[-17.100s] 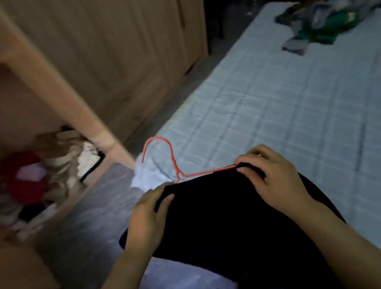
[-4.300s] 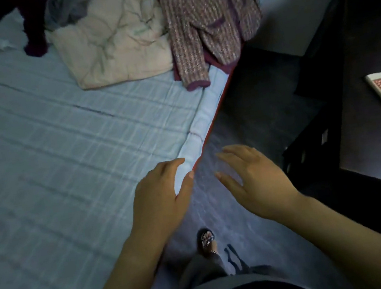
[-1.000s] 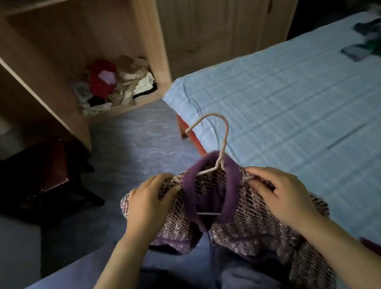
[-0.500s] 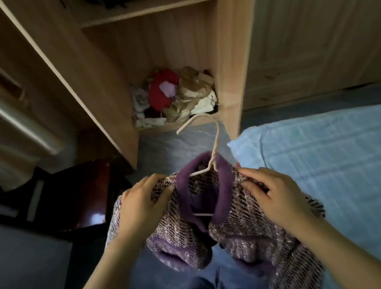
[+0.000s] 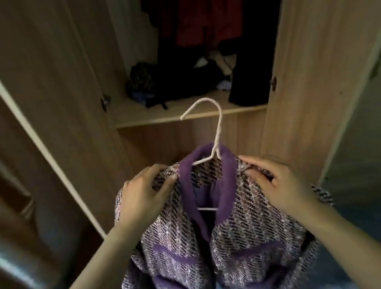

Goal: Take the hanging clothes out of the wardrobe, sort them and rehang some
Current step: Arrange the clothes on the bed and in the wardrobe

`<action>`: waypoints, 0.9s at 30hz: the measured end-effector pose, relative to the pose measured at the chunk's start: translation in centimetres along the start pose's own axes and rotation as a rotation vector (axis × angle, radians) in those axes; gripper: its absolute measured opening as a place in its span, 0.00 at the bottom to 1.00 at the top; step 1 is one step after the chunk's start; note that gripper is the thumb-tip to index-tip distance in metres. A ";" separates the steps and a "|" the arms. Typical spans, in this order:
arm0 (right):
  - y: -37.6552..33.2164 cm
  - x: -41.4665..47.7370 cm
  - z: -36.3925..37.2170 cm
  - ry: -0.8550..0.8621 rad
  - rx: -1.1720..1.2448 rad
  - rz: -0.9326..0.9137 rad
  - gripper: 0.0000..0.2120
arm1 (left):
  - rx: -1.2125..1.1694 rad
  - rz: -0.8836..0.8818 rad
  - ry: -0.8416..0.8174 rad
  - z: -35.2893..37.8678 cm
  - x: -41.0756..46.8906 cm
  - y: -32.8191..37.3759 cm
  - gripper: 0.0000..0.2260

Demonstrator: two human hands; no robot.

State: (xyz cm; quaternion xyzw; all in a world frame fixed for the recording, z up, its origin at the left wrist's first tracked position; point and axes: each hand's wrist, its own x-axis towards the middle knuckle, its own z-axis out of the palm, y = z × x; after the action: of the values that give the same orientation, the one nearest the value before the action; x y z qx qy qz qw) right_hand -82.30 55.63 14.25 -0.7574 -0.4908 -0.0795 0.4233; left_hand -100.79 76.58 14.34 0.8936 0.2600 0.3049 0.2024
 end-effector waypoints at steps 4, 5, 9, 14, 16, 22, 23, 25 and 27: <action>1.1 12.6 -0.2 0.114 -0.016 -0.086 0.15 | 0.003 0.116 0.101 -1.2 13.2 -1.0 0.23; 1.1 15.4 -0.4 0.144 -0.036 -0.118 0.15 | 0.008 0.144 0.122 -1.7 16.1 -0.9 0.23; 1.9 29.0 -1.4 0.295 -0.096 -0.235 0.14 | 0.002 0.229 0.253 -3.7 29.9 -0.7 0.20; 2.4 45.4 -3.7 0.455 -0.167 -0.353 0.14 | 0.042 0.329 0.403 -6.4 46.6 0.4 0.22; 2.2 51.9 -5.2 0.512 -0.191 -0.380 0.13 | 0.078 0.365 0.482 -7.9 52.8 1.2 0.24; 2.0 68.0 -7.3 0.630 -0.255 -0.406 0.10 | 0.102 0.433 0.660 -11.2 67.8 2.4 0.25; 2.0 70.3 -7.3 0.629 -0.255 -0.406 0.10 | 0.091 0.441 0.665 -11.6 70.0 2.4 0.22; 1.9 74.3 -7.2 0.632 -0.254 -0.405 0.10 | 0.052 0.463 0.648 -12.4 74.4 2.0 0.19; 1.4 77.9 -7.2 0.645 -0.259 -0.401 0.10 | 0.041 0.485 0.664 -13.2 78.8 1.3 0.19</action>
State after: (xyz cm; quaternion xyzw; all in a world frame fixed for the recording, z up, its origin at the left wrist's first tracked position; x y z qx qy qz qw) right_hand -39.68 102.89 59.74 -0.6298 -0.4569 -0.4553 0.4327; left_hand -55.42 124.60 59.31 0.7858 0.0988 0.6104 0.0121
